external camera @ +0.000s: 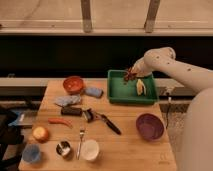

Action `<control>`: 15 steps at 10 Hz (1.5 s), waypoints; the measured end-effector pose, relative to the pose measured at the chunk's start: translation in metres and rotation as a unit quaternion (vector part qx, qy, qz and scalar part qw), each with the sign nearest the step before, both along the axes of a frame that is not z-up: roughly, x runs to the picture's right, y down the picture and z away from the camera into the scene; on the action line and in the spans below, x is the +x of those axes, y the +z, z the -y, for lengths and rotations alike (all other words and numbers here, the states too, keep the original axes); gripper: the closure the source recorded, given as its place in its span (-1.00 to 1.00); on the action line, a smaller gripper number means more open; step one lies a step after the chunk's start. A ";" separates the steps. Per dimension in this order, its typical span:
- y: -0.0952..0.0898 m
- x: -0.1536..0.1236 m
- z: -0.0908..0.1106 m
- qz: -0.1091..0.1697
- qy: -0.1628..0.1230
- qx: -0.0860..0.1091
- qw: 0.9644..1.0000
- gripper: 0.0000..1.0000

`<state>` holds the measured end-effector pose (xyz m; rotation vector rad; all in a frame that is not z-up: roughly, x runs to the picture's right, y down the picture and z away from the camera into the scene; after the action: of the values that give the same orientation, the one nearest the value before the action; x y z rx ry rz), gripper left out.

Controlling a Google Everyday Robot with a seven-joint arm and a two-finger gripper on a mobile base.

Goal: Place grapes in tray

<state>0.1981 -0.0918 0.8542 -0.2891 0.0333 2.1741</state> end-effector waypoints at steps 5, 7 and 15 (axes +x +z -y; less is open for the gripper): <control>0.040 -0.020 -0.032 0.015 -0.012 -0.059 0.998 1.00; 0.057 -0.030 -0.046 0.015 -0.022 -0.082 0.996 0.87; 0.091 -0.027 -0.055 0.025 -0.001 -0.119 0.993 -0.60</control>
<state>0.1709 -0.0365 0.9455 -0.4789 0.2670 2.1620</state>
